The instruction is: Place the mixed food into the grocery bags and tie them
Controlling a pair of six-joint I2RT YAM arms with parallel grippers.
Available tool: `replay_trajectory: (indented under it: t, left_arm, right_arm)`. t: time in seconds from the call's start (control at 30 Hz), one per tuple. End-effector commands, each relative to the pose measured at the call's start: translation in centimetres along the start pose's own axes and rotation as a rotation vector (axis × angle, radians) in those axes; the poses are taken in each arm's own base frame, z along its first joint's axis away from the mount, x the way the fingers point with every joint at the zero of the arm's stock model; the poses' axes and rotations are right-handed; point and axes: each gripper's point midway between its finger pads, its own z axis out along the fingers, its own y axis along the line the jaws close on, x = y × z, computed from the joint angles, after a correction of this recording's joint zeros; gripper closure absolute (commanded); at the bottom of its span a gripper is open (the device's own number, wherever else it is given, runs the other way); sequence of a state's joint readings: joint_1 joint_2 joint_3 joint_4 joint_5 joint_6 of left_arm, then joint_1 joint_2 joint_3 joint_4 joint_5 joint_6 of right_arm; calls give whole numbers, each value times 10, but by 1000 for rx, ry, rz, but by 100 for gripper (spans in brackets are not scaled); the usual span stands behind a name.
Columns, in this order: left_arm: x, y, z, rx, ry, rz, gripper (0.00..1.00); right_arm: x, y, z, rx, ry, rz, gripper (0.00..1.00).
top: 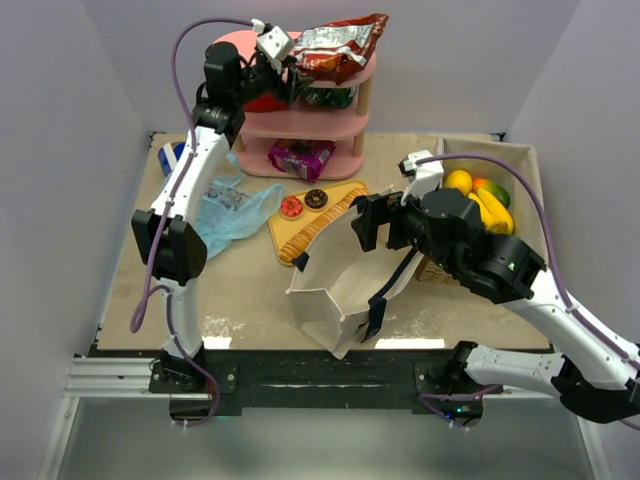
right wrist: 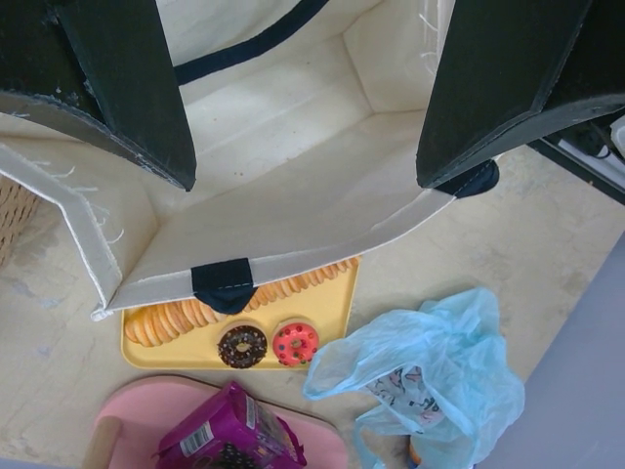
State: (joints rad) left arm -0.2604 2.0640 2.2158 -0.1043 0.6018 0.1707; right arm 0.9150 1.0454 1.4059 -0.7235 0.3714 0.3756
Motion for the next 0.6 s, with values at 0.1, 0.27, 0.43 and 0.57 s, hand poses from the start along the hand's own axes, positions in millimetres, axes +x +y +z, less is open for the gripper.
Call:
replay_trajectory:
  t: [0.1,0.27,0.43,0.57]
  left_arm:
    - [-41,4,9,-9,-163,-1,83]
    - [-97,-17,-14,19,-323,3,100]
    - [-164,-43,-45,53,-467,34,100]
    - [-217,-69,-90,81,-570,24,100]
  right_arm:
    - [-4,-6,-11,6,-38,54,1]
    - [4,-20,-4,85,-36,56,1]
    - [-1,-25,0,133,-44,60,1]
    - [-5,-46,0,251,-76,55,1]
